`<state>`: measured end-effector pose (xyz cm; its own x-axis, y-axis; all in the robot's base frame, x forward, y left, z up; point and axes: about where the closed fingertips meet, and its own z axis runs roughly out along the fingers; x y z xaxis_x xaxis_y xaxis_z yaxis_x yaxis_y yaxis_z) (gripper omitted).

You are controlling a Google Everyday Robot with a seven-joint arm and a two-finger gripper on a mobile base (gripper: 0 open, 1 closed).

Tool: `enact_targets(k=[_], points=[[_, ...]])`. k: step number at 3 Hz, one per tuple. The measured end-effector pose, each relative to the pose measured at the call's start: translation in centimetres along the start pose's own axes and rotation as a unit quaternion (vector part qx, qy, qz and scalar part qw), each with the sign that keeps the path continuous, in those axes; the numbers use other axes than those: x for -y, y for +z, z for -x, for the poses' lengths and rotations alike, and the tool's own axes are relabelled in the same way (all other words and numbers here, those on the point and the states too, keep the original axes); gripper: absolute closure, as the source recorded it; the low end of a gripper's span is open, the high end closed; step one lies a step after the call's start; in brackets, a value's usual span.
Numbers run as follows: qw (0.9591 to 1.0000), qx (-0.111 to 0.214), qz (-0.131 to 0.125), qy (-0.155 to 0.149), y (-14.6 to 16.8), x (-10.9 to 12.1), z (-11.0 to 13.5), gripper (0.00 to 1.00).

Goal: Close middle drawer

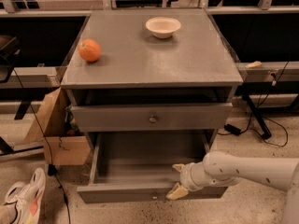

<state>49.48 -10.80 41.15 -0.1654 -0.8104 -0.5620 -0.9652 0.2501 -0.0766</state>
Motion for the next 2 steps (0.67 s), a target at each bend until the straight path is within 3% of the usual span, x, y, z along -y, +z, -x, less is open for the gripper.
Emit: enact_targets(k=[1,2], points=[[0.9997,0.009,-0.017,-0.013,0.83,2.02,0.81,0.00],[0.9997,0.009,-0.017,-0.013,0.83,2.02,0.81,0.00]])
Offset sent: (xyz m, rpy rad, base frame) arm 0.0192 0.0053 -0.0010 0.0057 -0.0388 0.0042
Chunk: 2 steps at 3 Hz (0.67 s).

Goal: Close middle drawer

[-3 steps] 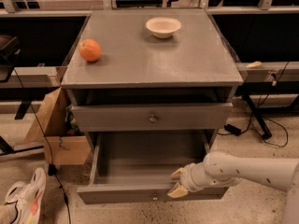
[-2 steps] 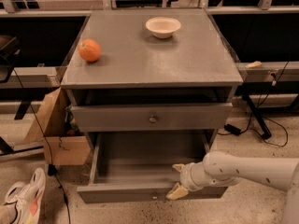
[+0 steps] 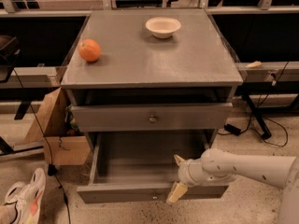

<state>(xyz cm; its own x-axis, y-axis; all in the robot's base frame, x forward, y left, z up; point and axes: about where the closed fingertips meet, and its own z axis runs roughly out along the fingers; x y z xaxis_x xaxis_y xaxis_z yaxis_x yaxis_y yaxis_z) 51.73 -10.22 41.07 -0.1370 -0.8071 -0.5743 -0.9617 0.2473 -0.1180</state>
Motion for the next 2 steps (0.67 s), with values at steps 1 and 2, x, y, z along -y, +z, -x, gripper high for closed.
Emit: enact_targets(k=[1,2], points=[[1.0000,0.004,0.001,-0.008,-0.04,0.02,0.05,0.00],[0.9999,0.008,-0.002,-0.013,-0.13,0.14,0.04,0.00]])
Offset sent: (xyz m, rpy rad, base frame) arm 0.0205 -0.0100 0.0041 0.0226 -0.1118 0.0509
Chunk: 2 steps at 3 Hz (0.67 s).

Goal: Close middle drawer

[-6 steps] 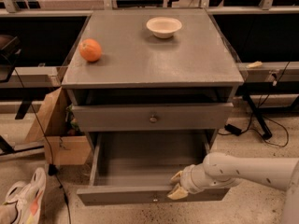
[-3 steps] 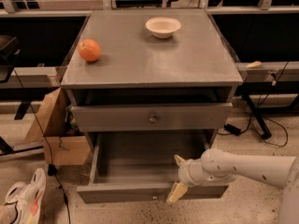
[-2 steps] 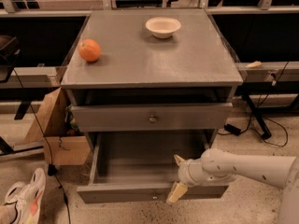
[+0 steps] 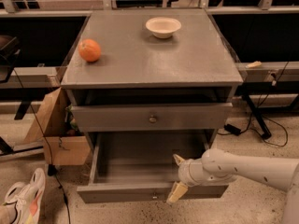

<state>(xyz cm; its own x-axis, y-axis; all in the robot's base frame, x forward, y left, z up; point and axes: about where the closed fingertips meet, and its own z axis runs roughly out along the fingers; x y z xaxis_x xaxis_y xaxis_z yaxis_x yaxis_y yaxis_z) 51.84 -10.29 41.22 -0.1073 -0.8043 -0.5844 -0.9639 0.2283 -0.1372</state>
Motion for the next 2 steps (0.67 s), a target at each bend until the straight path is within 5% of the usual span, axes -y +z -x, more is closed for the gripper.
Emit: enact_targets(k=[2], points=[[0.9999,0.006,-0.009,-0.008,-0.37,0.16,-0.02,0.42]])
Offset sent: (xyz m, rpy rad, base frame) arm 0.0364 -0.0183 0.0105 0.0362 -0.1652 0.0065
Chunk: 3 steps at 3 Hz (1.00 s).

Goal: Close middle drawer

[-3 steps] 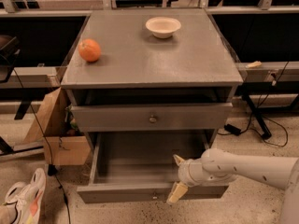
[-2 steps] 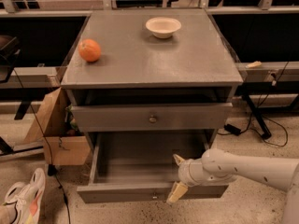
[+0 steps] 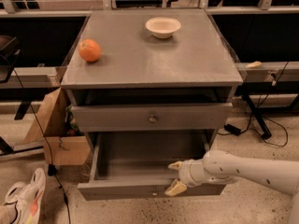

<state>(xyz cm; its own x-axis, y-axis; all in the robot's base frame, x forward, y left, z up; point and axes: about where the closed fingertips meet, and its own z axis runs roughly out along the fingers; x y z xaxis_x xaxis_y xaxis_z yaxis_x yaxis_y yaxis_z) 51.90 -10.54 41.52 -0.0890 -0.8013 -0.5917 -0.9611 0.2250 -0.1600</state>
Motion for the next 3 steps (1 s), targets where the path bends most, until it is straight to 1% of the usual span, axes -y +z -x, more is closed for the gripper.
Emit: enact_targets(k=[1,2,3], points=[[1.0000,0.000,0.000,0.000,0.0,-0.1,0.0,0.65],[0.9998,0.011,-0.012,-0.012,-0.2,0.4,0.0,0.89],[0.9993,0.019,-0.022,-0.022,-0.1,0.9,0.3,0.90]])
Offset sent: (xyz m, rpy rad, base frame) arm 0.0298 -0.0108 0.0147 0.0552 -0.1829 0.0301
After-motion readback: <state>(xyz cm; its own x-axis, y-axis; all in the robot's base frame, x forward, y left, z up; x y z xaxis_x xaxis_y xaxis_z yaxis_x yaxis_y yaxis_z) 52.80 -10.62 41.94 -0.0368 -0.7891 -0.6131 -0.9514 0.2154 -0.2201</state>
